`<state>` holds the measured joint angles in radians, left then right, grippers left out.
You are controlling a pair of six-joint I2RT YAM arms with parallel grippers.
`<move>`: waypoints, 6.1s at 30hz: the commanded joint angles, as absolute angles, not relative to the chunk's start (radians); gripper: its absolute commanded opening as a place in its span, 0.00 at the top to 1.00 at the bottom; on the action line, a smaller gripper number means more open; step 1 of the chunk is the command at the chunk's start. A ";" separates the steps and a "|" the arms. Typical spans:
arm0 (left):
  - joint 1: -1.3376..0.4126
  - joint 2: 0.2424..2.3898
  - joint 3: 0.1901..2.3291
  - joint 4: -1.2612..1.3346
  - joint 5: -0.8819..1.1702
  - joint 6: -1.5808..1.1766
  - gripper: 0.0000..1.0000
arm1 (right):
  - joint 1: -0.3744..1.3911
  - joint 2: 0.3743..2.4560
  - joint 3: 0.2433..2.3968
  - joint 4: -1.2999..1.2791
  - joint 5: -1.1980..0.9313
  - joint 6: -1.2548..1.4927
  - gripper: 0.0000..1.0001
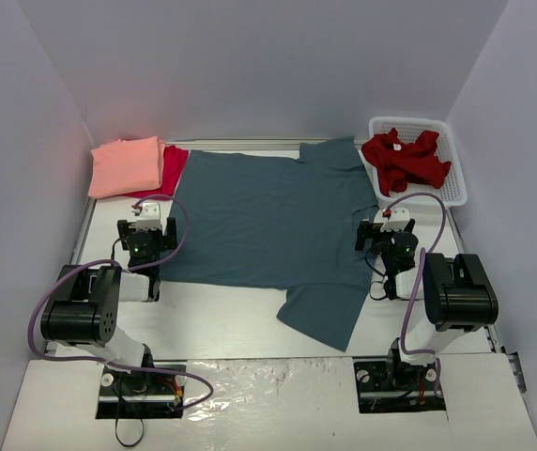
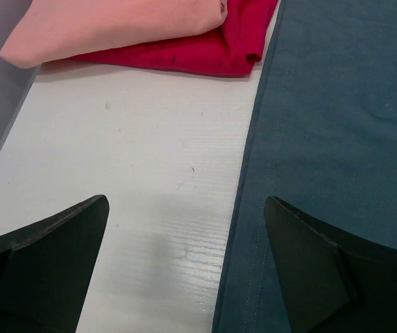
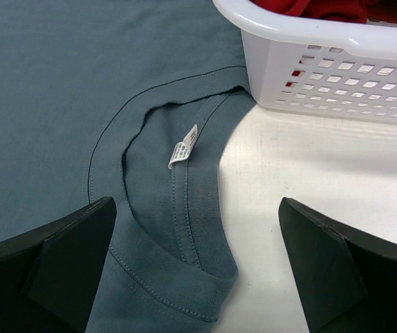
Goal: Fold and stack the t-shirts
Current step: Flatten out the tshirt
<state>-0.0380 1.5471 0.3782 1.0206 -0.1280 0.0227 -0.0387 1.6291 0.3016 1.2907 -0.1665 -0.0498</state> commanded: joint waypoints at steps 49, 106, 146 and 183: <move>-0.034 1.529 0.402 1.028 -0.118 0.012 0.06 | -0.044 1.628 0.330 1.479 -0.179 -0.043 0.00; -0.038 0.842 0.730 -0.431 0.245 0.445 0.06 | 0.221 1.302 1.120 -0.517 -0.111 -0.448 0.00; -0.104 1.959 1.503 -0.425 0.456 0.252 0.06 | 0.114 2.258 1.888 -0.558 -0.144 -0.304 0.00; -0.132 2.305 1.897 -0.689 0.273 0.120 0.06 | 0.161 2.646 2.322 -0.680 -0.112 -0.331 0.00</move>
<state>-0.1368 2.2604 1.8462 -0.5892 0.3080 0.1539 0.1478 2.5565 2.3043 -0.6224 -0.1799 -0.3145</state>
